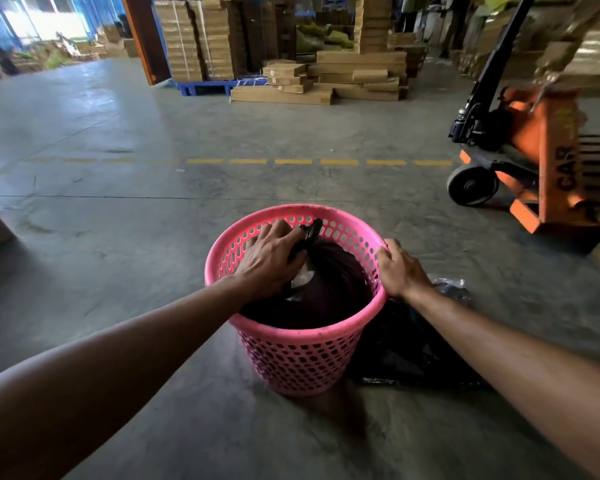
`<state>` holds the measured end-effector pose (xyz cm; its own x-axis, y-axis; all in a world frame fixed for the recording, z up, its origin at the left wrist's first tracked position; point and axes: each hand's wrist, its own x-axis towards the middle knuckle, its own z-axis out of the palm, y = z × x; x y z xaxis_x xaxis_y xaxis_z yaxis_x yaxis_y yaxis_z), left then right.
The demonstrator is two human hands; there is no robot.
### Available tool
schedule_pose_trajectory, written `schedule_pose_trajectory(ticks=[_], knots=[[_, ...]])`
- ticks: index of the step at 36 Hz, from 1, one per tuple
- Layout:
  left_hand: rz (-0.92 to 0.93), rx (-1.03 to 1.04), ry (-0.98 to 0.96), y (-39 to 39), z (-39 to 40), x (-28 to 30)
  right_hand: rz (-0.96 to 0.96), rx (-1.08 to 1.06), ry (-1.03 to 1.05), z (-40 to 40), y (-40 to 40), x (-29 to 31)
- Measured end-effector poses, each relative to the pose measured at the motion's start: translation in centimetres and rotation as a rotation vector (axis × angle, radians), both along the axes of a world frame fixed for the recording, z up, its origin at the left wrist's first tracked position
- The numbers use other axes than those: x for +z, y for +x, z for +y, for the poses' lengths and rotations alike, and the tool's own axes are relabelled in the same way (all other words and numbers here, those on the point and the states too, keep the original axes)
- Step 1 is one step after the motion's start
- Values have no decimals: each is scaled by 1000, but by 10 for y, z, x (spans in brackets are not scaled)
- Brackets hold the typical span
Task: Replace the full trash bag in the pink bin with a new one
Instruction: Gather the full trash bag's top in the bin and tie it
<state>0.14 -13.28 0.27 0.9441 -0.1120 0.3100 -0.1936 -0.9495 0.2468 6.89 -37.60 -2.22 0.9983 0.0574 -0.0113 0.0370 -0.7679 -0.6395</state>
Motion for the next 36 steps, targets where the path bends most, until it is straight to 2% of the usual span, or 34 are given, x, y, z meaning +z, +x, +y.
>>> schedule_pose_trajectory(ticks=[5,16,24,28,32,36], knots=[[-41,4,-111,10,-14,23,-13,17,24,-1,-5,3],[-75,110,-106,19,-18,82,-55,76,22,-9,-10,4],[-141,-21,-107,-14,-32,84,-92,15,-6,-1,-10,4],[-202,-148,25,-32,-44,76,-72,-17,-23,3,-5,2],[-208,-126,-4,-33,-40,71,-65,-32,-23,3,-2,-1],[-198,-9,-60,-18,-27,79,-72,-27,-30,3,-2,-3]])
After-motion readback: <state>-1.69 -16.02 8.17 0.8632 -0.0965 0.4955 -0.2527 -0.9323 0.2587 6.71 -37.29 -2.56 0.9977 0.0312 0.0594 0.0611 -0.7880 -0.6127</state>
